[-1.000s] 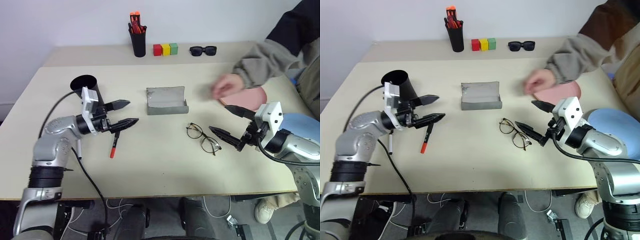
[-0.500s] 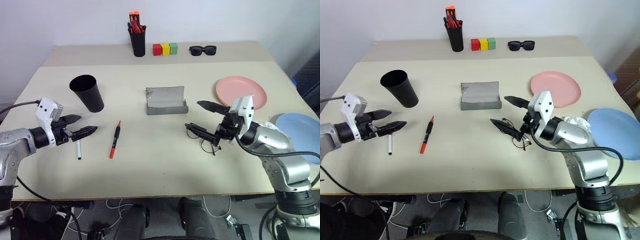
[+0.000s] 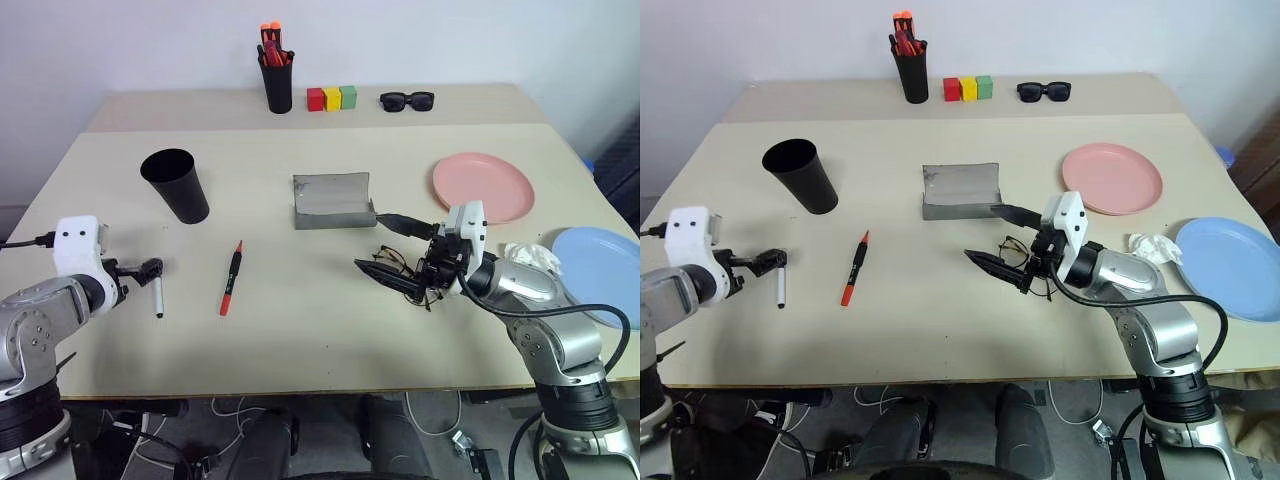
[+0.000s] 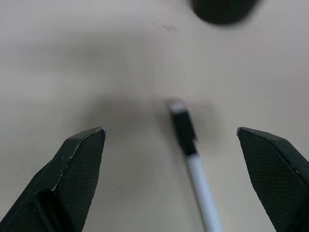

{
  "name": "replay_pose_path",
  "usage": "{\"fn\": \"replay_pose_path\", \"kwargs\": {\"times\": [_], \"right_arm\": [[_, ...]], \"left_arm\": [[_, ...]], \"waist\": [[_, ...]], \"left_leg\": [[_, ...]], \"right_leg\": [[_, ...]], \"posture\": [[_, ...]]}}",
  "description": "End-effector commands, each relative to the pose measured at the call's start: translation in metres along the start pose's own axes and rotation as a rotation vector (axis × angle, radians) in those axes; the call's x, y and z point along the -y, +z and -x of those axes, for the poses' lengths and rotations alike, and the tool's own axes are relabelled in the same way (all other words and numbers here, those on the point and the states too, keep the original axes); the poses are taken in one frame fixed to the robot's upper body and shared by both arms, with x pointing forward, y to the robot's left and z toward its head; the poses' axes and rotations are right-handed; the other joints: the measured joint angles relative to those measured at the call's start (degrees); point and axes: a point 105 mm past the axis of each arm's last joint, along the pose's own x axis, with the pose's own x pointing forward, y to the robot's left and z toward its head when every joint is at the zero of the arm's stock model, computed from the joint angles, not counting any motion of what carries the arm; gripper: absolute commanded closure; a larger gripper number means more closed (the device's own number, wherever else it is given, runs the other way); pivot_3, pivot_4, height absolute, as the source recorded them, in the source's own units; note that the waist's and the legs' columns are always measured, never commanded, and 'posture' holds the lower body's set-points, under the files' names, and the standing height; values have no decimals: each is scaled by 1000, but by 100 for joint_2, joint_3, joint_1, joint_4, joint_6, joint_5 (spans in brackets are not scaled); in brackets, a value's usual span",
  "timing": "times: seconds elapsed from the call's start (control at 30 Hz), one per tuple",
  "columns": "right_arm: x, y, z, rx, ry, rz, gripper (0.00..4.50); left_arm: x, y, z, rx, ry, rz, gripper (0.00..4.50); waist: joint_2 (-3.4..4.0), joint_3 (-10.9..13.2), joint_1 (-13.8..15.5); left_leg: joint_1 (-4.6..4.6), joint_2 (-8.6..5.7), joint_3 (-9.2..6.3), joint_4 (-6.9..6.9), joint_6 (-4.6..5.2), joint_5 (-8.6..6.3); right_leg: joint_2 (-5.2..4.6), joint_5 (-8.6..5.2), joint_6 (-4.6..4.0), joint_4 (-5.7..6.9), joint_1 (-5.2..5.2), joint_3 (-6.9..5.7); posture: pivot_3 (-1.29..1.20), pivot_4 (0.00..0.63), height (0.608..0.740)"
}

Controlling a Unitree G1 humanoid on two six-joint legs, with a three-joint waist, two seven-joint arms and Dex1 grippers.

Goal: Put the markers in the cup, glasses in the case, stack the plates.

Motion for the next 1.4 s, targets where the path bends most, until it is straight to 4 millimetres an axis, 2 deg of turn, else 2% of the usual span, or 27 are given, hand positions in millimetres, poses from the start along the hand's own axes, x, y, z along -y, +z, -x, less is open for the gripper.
{"fn": "replay_pose_path", "kwargs": {"times": [0.03, 0.2, 0.3, 0.6, 0.7, 0.77, 0.83, 1.03, 1.17, 1.27, 1.33, 1.4], "right_arm": [[-4, 8, 1, 24, 14, 19, 23], [-5, 5, 2, 1, 9, 19, 23], [-9, 5, 0, 7, 12, 9, 23], [-8, 8, 6, -4, -24, 9, 23], [-7, 9, 7, -5, -33, 16, 23], [-6, 9, 8, -9, -36, 17, 0], [-6, 8, 9, -13, -40, 18, 0], [-4, 9, 9, -17, -45, 24, 0], [-3, 9, 7, -13, -44, 29, 0], [-2, 8, 5, -10, -42, 24, 0], [-1, 8, 4, -7, -38, 17, 0], [0, 9, 4, -4, -36, 17, 0]], "left_arm": [[0, 4, -1, 1, 32, -1, 0], [-4, -9, -12, -85, 62, -12, 0], [-5, -7, -17, -87, 76, -6, 0], [15, -7, -31, -107, -20, -12, 0], [13, -10, -34, -125, -9, -26, 0], [15, -11, -35, -123, -11, -24, 546], [19, -10, -36, -117, -21, -28, 1300], [25, -15, -33, -130, -47, -54, 4366], [42, -8, -23, -44, -202, -77, 4445], [64, -18, -7, -116, -408, -169, 4445], [72, -11, 2, -96, -479, -167, 4445], [87, 17, 10, 84, -568, -234, 4445]], "waist": [[-1, 0, -7], [-1, 0, -19], [-1, 0, -15], [-2, -1, -7], [-2, -1, -9], [-2, -1, -9], [-2, -1, -8], [-2, -1, -3], [-2, -1, -9], [-4, 1, -17], [-3, 1, -15], [-3, 1, 0]], "left_leg": [[0, 0, 0, 0, 0, 0], [0, 0, 1, -1, -1, 0], [-2, 0, 1, -1, -1, 0], [-2, -2, 0, -1, -3, 1], [-2, -2, 1, 0, -3, 1], [-1, -2, 1, -1, -3, 1], [-1, -1, 1, -1, -3, 1], [-1, -2, 2, 0, -3, 1], [-2, -1, 2, 0, -3, 1], [-5, 1, 2, -1, -3, 1], [-4, 1, 4, -1, -2, 1], [-4, 1, 4, 0, -2, 1]], "right_leg": [[0, 0, 0, 0, 0, 0], [0, 0, 0, 1, -3, 0], [1, 0, 0, 1, -4, 0], [-2, 0, 0, 1, -3, 0], [-2, 0, 0, 1, -3, 0], [-2, 0, 0, 1, -3, 0], [-2, 0, 0, 1, -3, 0], [-2, 0, 0, 0, -1, 1], [-3, 0, 0, 0, -2, 1], [-2, -1, -1, 3, -6, 0], [-2, -1, -1, 2, -6, 1], [-3, -1, -1, -1, -3, 1]], "posture": [[0, 150, 740], [0, 150, 740], [0, 150, 740], [0, 150, 740], [0, 150, 740], [0, 150, 740], [0, 150, 740], [0, 150, 740], [0, 150, 740], [0, 150, 740], [0, 150, 740], [0, 150, 740]]}}
